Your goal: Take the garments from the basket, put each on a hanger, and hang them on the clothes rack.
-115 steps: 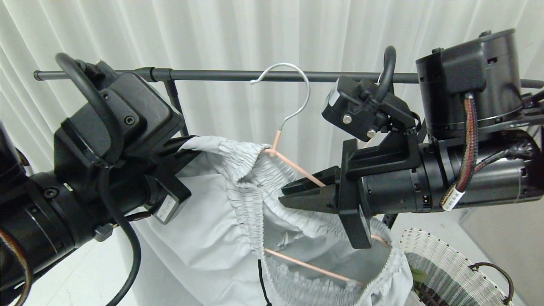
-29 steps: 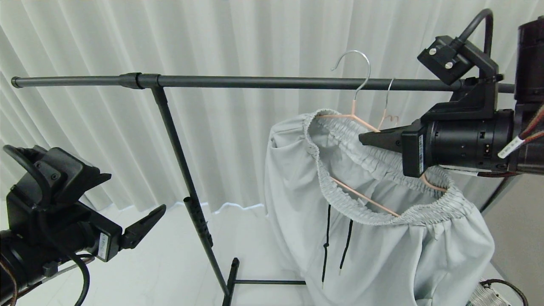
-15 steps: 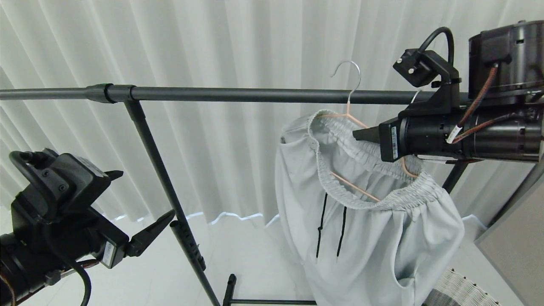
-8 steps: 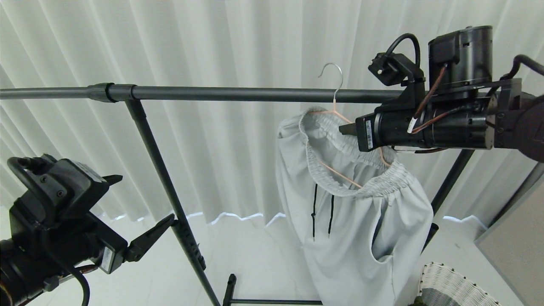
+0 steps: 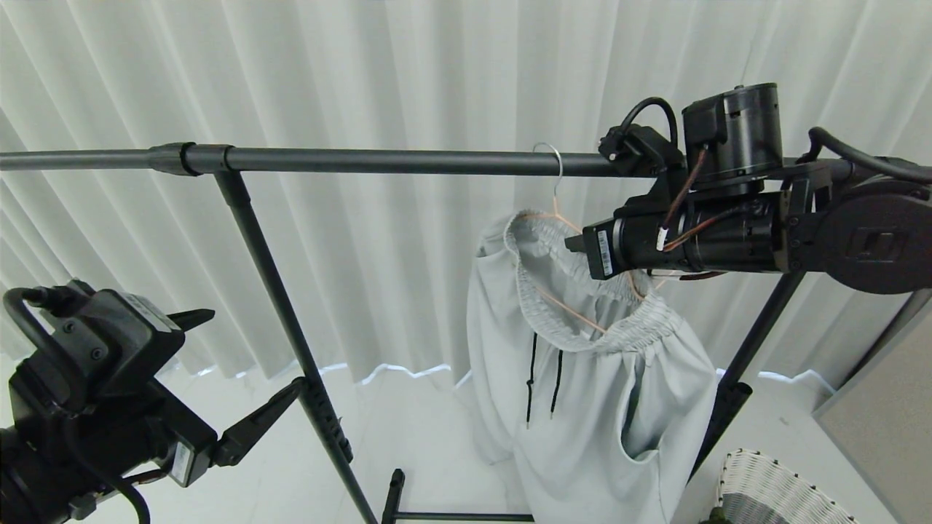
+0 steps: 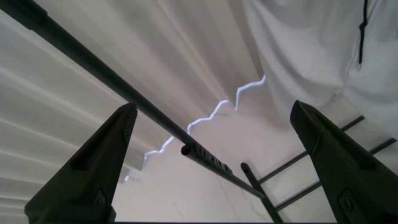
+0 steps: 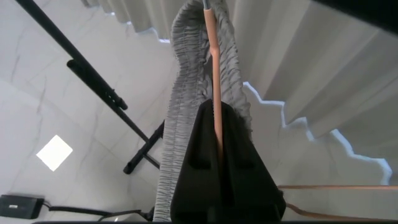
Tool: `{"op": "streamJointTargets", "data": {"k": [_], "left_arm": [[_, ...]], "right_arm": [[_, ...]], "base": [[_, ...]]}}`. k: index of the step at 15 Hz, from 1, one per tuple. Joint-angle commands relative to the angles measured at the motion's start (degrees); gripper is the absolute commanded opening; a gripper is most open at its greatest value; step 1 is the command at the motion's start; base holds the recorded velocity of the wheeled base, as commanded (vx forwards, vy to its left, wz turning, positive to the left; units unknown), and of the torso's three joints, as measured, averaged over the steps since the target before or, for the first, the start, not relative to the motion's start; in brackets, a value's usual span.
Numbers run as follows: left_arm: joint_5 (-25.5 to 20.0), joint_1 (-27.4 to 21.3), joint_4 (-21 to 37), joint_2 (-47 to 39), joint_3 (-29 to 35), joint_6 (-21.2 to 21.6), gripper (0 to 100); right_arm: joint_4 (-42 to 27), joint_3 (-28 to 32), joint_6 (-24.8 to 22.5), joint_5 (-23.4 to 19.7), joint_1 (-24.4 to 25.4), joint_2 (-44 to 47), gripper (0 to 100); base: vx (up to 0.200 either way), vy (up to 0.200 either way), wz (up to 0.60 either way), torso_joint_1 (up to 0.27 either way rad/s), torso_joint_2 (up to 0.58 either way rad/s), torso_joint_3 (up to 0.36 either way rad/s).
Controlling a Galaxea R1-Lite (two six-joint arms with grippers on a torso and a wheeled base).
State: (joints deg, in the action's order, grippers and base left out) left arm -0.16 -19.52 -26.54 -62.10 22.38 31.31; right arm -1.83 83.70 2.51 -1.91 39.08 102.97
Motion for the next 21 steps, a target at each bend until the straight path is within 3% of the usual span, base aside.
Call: {"op": "streamJointTargets", "data": {"k": [1, 9, 10, 15, 18, 21], "left_arm": [[-0.02, -0.08, 0.0, 0.22, -0.06, -0.02, 100], [-0.02, -0.08, 0.0, 0.66, -0.06, -0.02, 100], [-0.02, -0.08, 0.0, 0.66, -0.06, -0.02, 100], [0.07, 0.01, 0.0, 1.1, -0.41, -0.02, 100], [0.16, 0.27, 0.0, 1.98, -1.29, -0.02, 100], [0.16, 2.99, 0.0, 2.6, -1.46, -0.02, 100]], "right_arm": [[0.25, 0.06, 0.04, -0.02, 1.26, 0.65, 0], [0.16, 1.29, 2.06, 2.7, 3.02, 1.7, 0], [0.51, 1.2, 2.15, 2.79, 3.19, 1.62, 100], [6.31, -0.29, 2.06, 8.86, 4.33, -0.58, 100], [6.49, -8.03, 1.62, 9.21, 5.65, -8.49, 100], [6.57, -20.24, -3.04, 11.05, 3.9, -22.64, 100]], "base": [[0.0, 0.0, 0.0, 0.0, 0.0, 0.0], [0.0, 0.0, 0.0, 0.0, 0.0, 0.0], [0.0, 0.0, 0.0, 0.0, 0.0, 0.0], [0.0, 0.0, 0.0, 0.0, 0.0, 0.0], [0.0, 0.0, 0.0, 0.0, 0.0, 0.0], [0.0, 0.0, 0.0, 0.0, 0.0, 0.0]]}}
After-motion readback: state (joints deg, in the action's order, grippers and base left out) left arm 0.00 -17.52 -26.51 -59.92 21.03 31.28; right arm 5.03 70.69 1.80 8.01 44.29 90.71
